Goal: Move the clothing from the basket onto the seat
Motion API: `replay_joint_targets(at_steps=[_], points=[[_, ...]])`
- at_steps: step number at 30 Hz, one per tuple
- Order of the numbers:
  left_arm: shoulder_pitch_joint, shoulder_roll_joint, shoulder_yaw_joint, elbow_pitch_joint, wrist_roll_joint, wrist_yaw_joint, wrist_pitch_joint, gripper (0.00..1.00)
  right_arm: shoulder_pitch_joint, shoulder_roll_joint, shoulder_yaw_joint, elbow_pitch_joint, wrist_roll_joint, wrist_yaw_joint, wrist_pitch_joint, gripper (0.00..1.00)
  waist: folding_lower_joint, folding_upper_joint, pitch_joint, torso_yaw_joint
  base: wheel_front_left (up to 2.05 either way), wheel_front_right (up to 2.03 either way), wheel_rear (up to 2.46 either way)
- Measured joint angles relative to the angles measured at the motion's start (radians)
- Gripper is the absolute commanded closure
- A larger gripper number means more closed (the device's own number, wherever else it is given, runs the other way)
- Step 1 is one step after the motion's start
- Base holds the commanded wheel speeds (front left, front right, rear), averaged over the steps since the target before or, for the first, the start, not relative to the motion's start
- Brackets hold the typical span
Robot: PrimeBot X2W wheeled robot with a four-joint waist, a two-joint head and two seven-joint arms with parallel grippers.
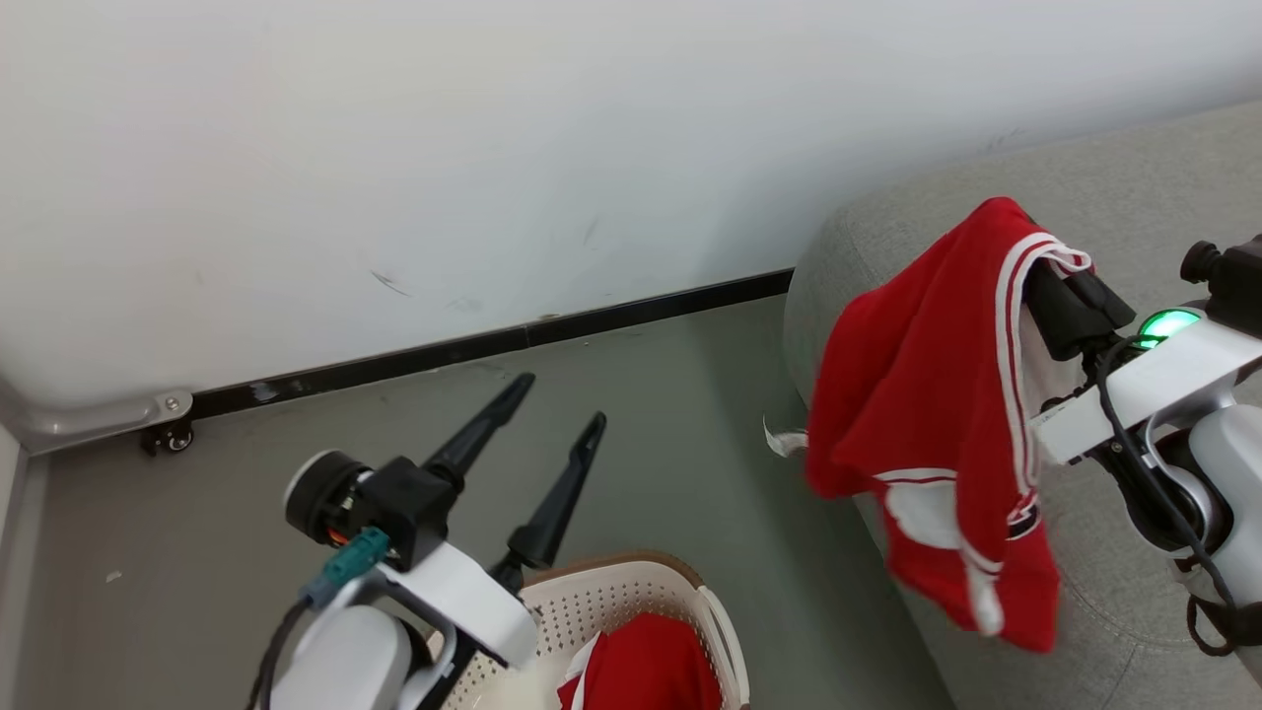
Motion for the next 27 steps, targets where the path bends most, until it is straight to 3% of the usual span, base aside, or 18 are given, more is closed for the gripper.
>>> replay_joint_targets(at_steps=[8,27], points=[[0.035,0.003,-0.095,-0.062,-0.041,0.000,0.000,0.00,0.000,-0.029,-0.025,-0.017,0.000,0.000,0.019,1.00,0.0000,0.0000,-0.008,-0.024,0.00,0.00,0.00],[0.086,0.034,-0.186,-0.137,-0.072,0.000,0.000,0.00,0.000,-0.101,-0.101,-0.064,-0.012,0.000,0.067,1.00,0.0000,-0.0001,-0.013,-0.103,0.00,0.00,0.00]])
